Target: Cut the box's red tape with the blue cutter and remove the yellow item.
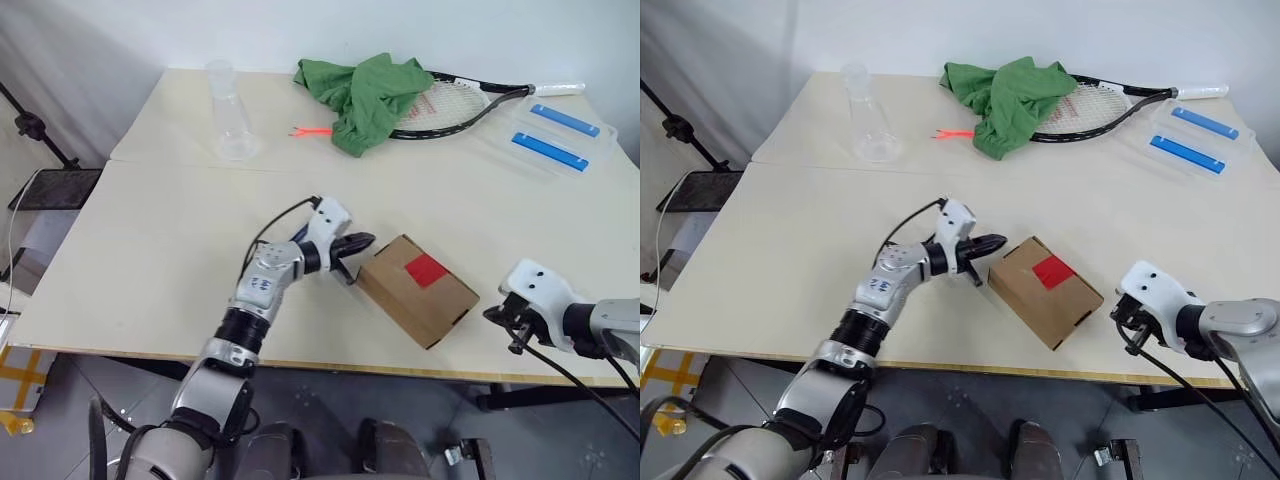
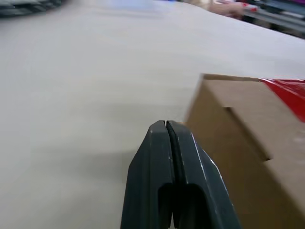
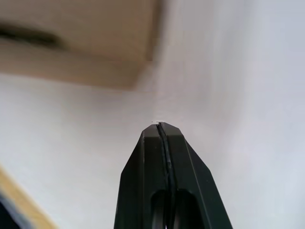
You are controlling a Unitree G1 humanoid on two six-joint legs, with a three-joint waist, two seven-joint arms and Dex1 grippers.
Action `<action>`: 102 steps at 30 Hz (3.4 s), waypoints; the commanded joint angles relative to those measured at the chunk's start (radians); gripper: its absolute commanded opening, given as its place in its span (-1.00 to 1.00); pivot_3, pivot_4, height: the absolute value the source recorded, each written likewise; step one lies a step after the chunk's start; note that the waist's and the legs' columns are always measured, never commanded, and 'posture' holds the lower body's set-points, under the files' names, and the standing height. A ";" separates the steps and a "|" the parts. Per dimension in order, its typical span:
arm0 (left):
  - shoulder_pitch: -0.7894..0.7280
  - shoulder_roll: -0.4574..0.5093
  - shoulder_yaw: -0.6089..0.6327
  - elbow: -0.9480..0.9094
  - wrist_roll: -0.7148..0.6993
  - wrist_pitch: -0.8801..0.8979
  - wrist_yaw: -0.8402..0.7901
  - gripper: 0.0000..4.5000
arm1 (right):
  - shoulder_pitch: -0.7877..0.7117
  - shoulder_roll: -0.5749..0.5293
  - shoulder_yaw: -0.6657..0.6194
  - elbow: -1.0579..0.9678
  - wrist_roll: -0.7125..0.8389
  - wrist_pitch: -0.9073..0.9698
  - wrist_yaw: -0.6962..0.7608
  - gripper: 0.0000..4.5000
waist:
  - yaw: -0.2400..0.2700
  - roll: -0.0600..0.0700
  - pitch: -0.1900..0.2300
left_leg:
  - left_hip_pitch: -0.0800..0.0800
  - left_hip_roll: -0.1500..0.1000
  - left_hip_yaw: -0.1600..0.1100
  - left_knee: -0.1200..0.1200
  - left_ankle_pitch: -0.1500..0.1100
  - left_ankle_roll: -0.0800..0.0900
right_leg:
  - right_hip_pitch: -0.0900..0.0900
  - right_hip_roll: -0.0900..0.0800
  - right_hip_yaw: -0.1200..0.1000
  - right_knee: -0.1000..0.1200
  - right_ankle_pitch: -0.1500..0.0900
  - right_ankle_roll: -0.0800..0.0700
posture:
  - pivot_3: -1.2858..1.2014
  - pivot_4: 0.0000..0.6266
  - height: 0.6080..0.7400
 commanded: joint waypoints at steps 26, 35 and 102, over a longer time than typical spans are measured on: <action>0.274 0.570 0.236 -0.563 -0.233 0.377 -0.126 0.99 | -0.392 0.165 0.026 0.139 0.202 -0.163 0.137 1.00 | -0.017 -0.001 0.001 | -0.001 0.000 -0.002 -0.001 0.000 -0.001 | 0.001 0.001 -0.001 -0.001 0.000 0.000 | 0.03 -0.52 1.00; 0.343 0.555 0.259 -0.720 -0.262 0.500 -0.007 0.99 | -0.429 0.160 -0.014 0.137 0.242 -0.130 0.116 1.00 | -0.021 -0.001 0.001 | -0.001 0.001 -0.002 -0.002 0.000 -0.001 | 0.000 0.001 -0.001 -0.001 0.000 0.000 | 0.03 -0.52 1.00; 0.452 0.680 0.123 -0.491 -0.180 -0.023 -0.459 -0.81 | -0.701 0.242 0.335 -0.061 0.233 -0.069 0.142 0.92 | -0.043 -0.001 0.002 | 0.000 0.003 0.000 0.000 -0.001 -0.002 | -0.003 0.000 -0.001 0.003 -0.001 -0.001 | 0.03 -0.52 1.00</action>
